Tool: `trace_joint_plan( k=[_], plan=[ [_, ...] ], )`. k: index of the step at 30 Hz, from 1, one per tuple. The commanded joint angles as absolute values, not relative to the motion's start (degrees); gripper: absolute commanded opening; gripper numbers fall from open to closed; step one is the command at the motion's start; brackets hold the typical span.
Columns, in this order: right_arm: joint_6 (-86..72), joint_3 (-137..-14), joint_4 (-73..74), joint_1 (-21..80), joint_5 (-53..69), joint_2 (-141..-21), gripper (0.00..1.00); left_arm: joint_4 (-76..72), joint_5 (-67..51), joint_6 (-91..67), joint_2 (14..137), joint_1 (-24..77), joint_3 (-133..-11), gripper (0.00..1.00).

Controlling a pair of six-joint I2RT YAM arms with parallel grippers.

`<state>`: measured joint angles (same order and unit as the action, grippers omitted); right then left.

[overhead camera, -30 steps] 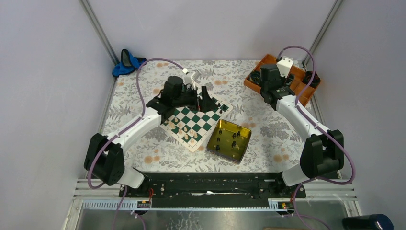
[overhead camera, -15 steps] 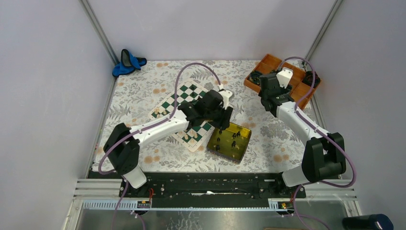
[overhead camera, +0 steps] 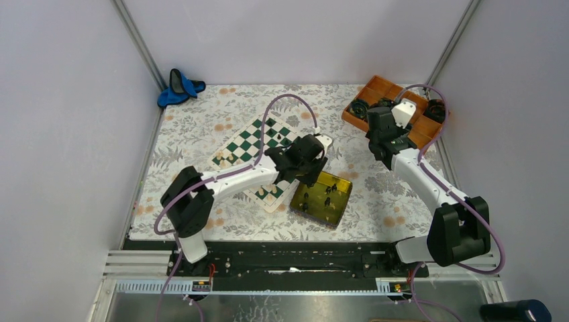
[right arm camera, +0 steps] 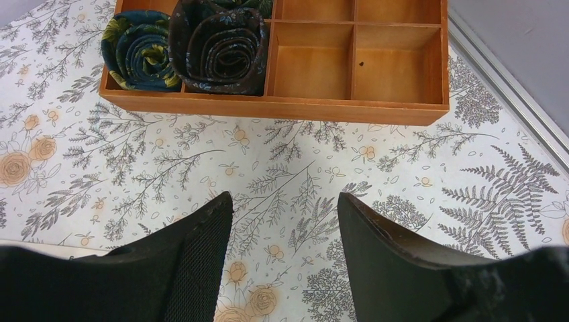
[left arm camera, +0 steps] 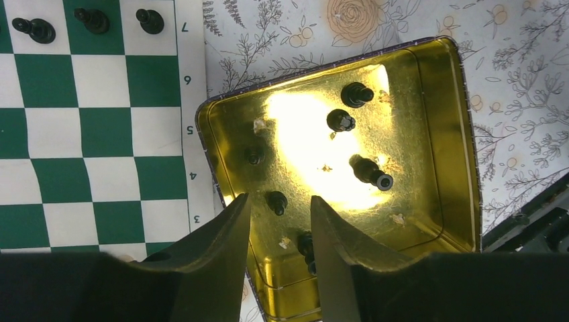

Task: Set up the chess pieces on the board
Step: Pick up the chess piece from the storage box.

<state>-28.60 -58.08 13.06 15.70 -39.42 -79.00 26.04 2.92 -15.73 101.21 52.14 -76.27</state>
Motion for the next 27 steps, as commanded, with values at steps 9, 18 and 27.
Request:
trace_joint_plan(
  k=[9, 18, 27],
  plan=[
    [-30.4, -58.0, 12.4, 15.5, -39.6, -77.0, 0.65, 27.6, 4.2, -13.0, 107.3, 52.7, -81.2, 0.45],
    [-30.2, -58.4, 12.7, 15.5, -39.6, -76.9, 0.65, 27.9, 5.3, -12.8, 111.6, 52.6, -83.2, 0.44],
    [-30.3, -58.1, 12.6, 15.5, -39.4, -77.1, 0.64, 27.9, 5.4, -13.7, 113.1, 51.1, -83.3, 0.42]
  ],
)
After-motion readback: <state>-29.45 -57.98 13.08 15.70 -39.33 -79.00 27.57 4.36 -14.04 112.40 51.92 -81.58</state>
